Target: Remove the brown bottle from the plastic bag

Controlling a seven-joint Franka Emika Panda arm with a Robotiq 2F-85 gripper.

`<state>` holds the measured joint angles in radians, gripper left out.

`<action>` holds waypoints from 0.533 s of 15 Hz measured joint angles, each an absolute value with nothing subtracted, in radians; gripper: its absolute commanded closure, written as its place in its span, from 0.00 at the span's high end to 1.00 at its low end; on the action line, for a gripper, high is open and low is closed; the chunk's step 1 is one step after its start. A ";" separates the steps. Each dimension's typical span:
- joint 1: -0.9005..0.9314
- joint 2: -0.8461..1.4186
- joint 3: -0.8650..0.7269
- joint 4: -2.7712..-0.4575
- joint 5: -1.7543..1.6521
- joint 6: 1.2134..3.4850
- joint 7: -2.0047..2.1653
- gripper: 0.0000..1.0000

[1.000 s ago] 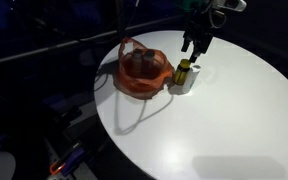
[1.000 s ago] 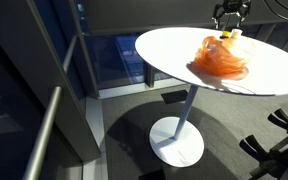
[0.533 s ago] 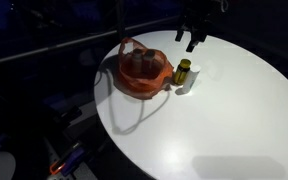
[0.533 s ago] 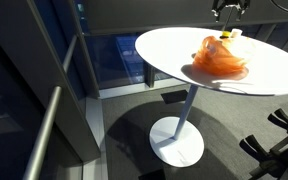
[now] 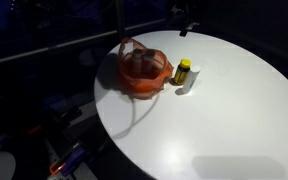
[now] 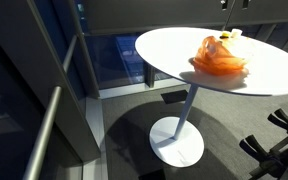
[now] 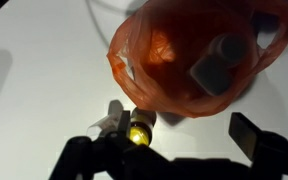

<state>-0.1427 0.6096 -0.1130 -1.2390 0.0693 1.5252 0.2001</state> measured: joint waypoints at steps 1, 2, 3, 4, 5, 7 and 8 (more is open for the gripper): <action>-0.139 0.586 -0.112 -1.261 0.069 1.525 0.186 1.00; -0.135 0.560 -0.111 -1.286 0.069 1.530 0.176 1.00; -0.131 0.532 -0.111 -1.314 0.069 1.540 0.168 1.00; -0.127 0.499 -0.111 -1.347 0.069 1.557 0.163 1.00; -0.122 0.465 -0.111 -1.382 0.069 1.579 0.162 1.00; -0.113 0.391 -0.111 -1.459 0.068 1.621 0.162 1.00; -0.109 0.353 -0.111 -1.498 0.068 1.643 0.163 1.00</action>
